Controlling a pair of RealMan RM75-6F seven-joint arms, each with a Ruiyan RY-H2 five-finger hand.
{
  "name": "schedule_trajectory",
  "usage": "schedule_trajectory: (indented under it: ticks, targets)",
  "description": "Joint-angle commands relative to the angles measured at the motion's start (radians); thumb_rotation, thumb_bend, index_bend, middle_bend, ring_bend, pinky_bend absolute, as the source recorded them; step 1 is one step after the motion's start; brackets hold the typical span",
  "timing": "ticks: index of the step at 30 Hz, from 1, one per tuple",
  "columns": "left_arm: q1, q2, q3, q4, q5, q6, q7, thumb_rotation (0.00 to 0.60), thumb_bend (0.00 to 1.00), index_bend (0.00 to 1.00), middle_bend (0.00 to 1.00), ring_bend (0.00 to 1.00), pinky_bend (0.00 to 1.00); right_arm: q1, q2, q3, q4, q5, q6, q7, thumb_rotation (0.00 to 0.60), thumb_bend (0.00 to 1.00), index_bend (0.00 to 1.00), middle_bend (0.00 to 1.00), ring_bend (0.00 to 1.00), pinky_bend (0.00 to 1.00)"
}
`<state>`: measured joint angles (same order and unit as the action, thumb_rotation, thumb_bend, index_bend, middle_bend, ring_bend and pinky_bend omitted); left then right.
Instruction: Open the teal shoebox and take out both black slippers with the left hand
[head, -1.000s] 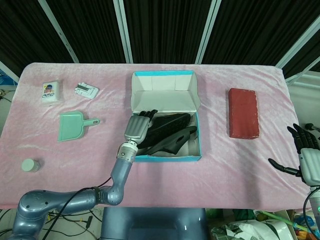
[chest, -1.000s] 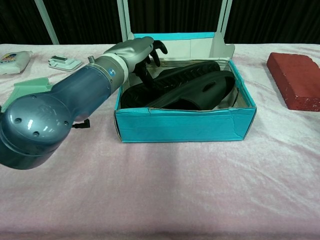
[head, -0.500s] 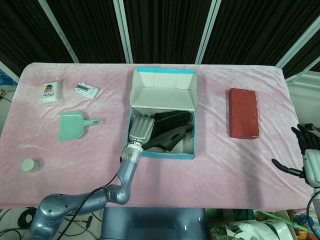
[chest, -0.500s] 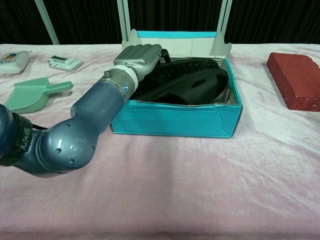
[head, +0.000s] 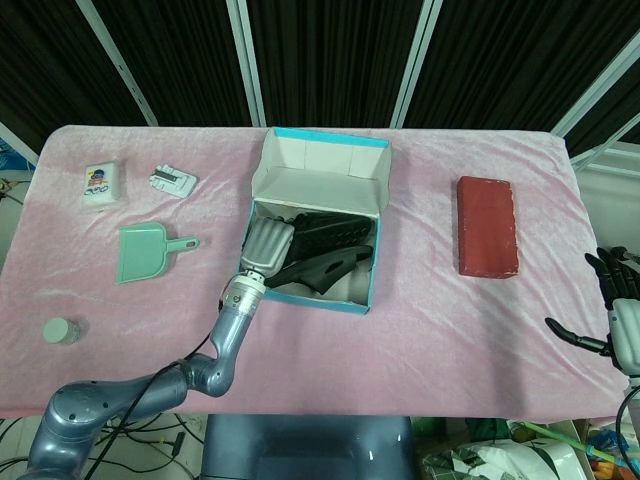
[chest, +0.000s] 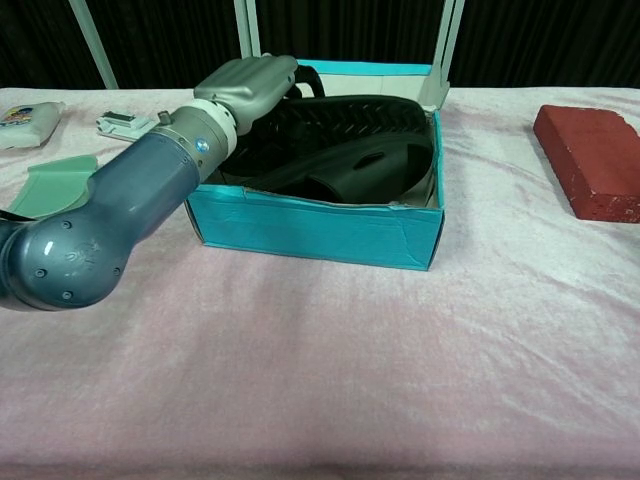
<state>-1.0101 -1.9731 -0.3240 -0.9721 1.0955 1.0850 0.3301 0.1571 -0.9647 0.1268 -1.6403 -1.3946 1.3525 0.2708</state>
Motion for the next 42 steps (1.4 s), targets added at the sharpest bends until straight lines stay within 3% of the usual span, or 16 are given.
schedule_trajectory:
  ticks: [1,7,16,24,33,36,39,41,42]
  targets:
    - [0.038,0.051,0.002,-0.065,0.104,0.075,-0.166,0.600,0.70,0.46,0.59,0.51,0.61,0.003,0.001,0.002,-0.004,-0.001,-0.002,-0.006,0.181,0.00,0.00,0.00,0.00,0.05]
    - [0.088,0.133,-0.019,-0.199,0.168,0.138,-0.340,0.600,0.69,0.46,0.59,0.51,0.61,0.009,0.001,0.006,-0.012,0.004,-0.010,-0.016,0.180,0.00,0.00,0.00,0.00,0.05]
    - [0.203,0.284,-0.002,-0.321,0.225,0.287,-0.272,0.600,0.68,0.45,0.59,0.51,0.57,0.015,-0.003,0.008,-0.010,0.004,-0.016,-0.026,0.180,0.00,0.00,0.00,0.00,0.05]
    - [0.313,0.339,0.009,-0.210,0.139,0.316,-0.208,0.600,0.67,0.43,0.58,0.51,0.57,0.029,-0.021,0.008,0.010,0.006,-0.036,-0.027,0.180,0.00,0.00,0.00,0.00,0.05]
    - [0.348,0.263,-0.041,0.009,-0.017,0.237,-0.189,0.600,0.66,0.41,0.57,0.51,0.56,0.036,-0.031,0.009,0.021,0.008,-0.048,-0.025,0.180,0.00,0.00,0.00,0.00,0.05]
    - [0.339,0.228,-0.064,0.067,-0.070,0.195,-0.165,0.600,0.58,0.35,0.54,0.47,0.55,0.036,-0.031,0.008,0.022,0.009,-0.048,-0.024,0.180,0.00,0.00,0.00,0.00,0.05]
    - [0.324,0.206,-0.074,0.086,-0.112,0.138,-0.116,0.600,0.45,0.24,0.45,0.38,0.46,0.034,-0.029,0.007,0.019,0.011,-0.047,-0.026,0.181,0.00,0.00,0.00,0.00,0.05]
    - [0.317,0.202,-0.076,0.078,-0.125,0.113,-0.094,0.600,0.28,0.16,0.37,0.32,0.36,0.032,-0.028,0.007,0.017,0.011,-0.044,-0.028,0.180,0.00,0.00,0.00,0.00,0.05]
    - [0.313,0.199,-0.078,0.070,-0.133,0.104,-0.080,0.600,0.15,0.10,0.31,0.25,0.28,0.031,-0.027,0.007,0.016,0.012,-0.042,-0.029,0.181,0.00,0.00,0.00,0.00,0.05]
